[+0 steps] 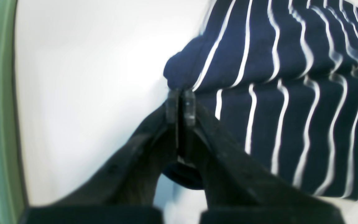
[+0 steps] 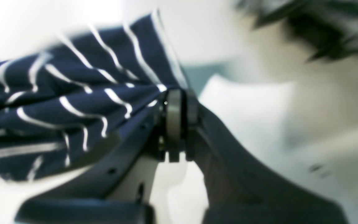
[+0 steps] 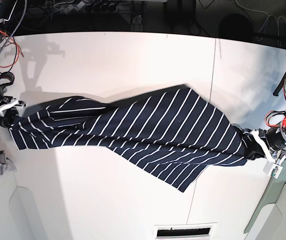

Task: Layout the t-shirt on the table in an organized manner, then fold the t-shirt properly
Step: 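Hold the shirt with both grippers and pull them apart to stretch it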

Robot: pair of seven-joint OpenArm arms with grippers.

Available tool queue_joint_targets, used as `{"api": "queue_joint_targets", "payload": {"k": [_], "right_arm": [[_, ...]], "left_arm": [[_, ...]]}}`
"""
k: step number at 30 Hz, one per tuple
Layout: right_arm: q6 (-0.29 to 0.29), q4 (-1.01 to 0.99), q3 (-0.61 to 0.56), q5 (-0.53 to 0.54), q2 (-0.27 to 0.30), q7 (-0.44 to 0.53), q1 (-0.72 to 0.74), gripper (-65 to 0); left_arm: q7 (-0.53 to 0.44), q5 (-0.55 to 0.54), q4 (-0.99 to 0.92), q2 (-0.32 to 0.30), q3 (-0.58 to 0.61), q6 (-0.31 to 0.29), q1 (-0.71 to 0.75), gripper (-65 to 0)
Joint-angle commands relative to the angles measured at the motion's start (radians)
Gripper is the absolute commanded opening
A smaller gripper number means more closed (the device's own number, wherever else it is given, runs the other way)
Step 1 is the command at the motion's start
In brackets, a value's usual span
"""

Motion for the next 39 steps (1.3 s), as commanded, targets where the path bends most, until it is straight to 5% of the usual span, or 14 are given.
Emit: {"api": "queue_joint_targets", "payload": {"k": [1,3,6,8,11,14,21,31,39], "right_arm": [[-0.008,0.019,0.016,0.025,0.019,0.031,0.024,-65.0],[-0.008,0.019,0.022,0.067,0.018,0.016,0.029,-63.9],[-0.008,0.019,0.022,0.131,-0.002,-0.062,0.029,-35.8],[-0.007,0.019,0.022,0.181,-0.029,-0.145,0.028,-26.0],[0.023,0.02,0.022,0.259,-0.083,-0.272,0.021,-25.8],[0.099,0.034,0.022,0.328,-0.138,-0.284,-0.016,-25.8],[0.105,0.055,0.022,0.33,-0.254,-0.29,-0.097,-25.8],[-0.048,0.043,0.02,0.228,-0.305,-0.165,-0.116,-25.8],[-0.038,-0.076,0.0,0.228,-0.306,-0.135,-0.046,-26.0]], "left_arm": [[-0.017,-0.032,0.023,-0.02,-0.009,-0.006,-0.027,-65.0],[-0.013,-0.106,0.029,-0.008,-0.009,-0.041,-0.026,-65.0],[-0.005,-0.129,0.03,0.027,-0.009,-0.056,-0.026,-65.0],[0.0,-0.129,0.029,0.049,-0.009,-0.056,-0.026,-65.0],[0.014,-0.128,0.029,0.073,-0.009,-0.056,-0.026,-65.0],[0.017,-0.121,0.029,0.08,-0.009,-0.056,-0.026,-65.0],[0.024,-0.111,0.029,0.079,-0.009,-0.056,-0.026,-65.0],[0.032,-0.111,0.029,0.079,-0.009,-0.056,-0.026,-65.0],[0.031,-0.111,0.029,0.079,-0.009,-0.056,-0.026,-65.0]]}}
